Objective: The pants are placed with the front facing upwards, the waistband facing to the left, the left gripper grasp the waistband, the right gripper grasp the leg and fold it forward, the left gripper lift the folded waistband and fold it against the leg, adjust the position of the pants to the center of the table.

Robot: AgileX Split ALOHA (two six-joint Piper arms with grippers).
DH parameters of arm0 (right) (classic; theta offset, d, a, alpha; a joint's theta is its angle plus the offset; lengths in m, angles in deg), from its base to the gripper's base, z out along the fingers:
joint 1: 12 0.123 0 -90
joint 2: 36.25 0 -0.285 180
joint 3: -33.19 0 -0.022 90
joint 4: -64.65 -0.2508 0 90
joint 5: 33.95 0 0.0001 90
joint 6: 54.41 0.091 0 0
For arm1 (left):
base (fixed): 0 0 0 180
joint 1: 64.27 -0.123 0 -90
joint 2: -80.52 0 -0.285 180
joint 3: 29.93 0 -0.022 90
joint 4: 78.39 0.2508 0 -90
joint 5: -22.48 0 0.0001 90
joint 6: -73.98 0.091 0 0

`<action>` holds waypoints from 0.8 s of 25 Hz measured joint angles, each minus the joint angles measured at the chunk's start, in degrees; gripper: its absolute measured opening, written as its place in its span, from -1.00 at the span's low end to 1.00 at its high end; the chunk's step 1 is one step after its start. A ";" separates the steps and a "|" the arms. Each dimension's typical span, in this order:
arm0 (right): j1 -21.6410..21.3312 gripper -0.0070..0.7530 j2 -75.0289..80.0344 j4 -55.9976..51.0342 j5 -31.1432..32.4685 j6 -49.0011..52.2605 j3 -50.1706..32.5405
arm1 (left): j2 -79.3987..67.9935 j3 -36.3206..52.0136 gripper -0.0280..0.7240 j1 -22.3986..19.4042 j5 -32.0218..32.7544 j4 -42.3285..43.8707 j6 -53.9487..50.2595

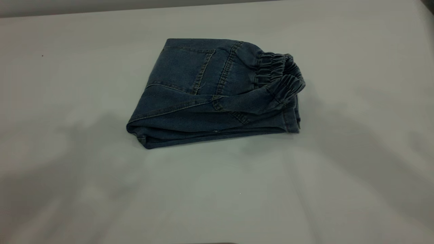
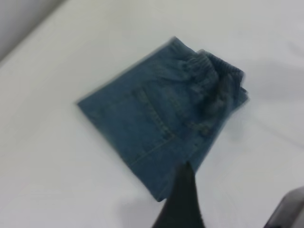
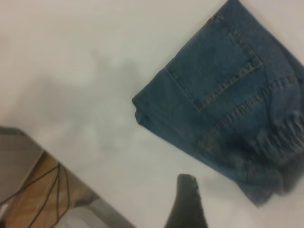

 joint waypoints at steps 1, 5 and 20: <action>0.00 0.28 -3.76 0.29 0.16 -0.45 -2.58 | 1.41 0.00 0.59 0.00 0.00 0.95 -0.82; 0.00 0.28 -17.17 1.10 0.61 -2.15 -13.10 | 5.86 0.68 0.59 0.00 0.00 4.98 -5.91; 0.00 0.28 -55.21 3.93 -4.85 -1.71 -59.66 | 28.25 38.95 0.59 0.00 0.00 8.79 -15.67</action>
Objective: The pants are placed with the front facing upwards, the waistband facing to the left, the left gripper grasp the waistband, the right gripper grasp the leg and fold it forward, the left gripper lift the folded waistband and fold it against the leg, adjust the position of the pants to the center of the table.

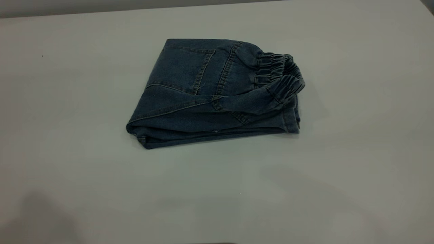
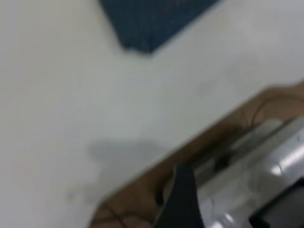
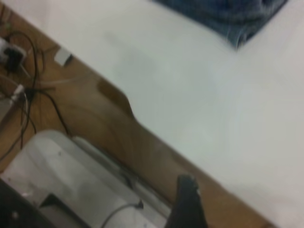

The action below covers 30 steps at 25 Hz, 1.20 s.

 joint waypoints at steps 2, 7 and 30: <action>0.00 0.28 -3.01 0.06 -0.37 0.02 -5.00 | 3.10 5.24 0.59 0.00 0.00 1.24 -1.48; 0.00 0.28 -9.80 0.23 -1.75 0.07 -14.07 | 11.16 15.26 0.59 0.00 -0.22 6.63 -4.55; -0.17 0.28 -14.89 1.41 -2.37 1.57 -15.86 | 31.74 22.96 0.59 0.00 -3.21 12.51 -9.60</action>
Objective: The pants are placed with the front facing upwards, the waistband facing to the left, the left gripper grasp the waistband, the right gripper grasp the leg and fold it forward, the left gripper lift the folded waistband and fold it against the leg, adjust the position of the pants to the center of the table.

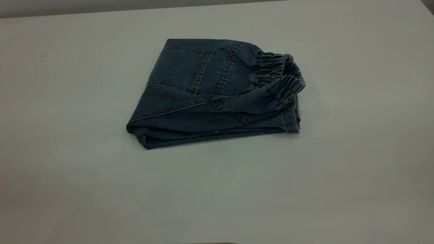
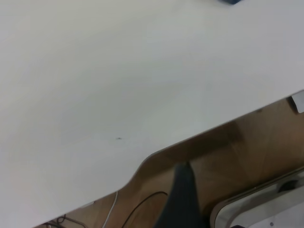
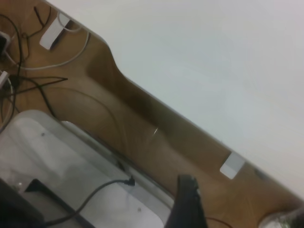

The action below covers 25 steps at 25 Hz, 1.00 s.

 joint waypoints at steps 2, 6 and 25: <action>-2.43 0.28 -1.02 -0.25 0.00 0.00 0.00 | 0.05 0.00 0.59 0.00 0.00 0.00 0.00; -13.89 0.28 -3.85 -0.29 -0.05 0.00 0.00 | 1.13 0.00 0.59 -2.72 0.00 0.00 0.00; -30.80 0.28 -25.43 -0.41 0.76 0.00 0.00 | 16.80 0.00 0.59 -13.22 0.77 0.00 -0.06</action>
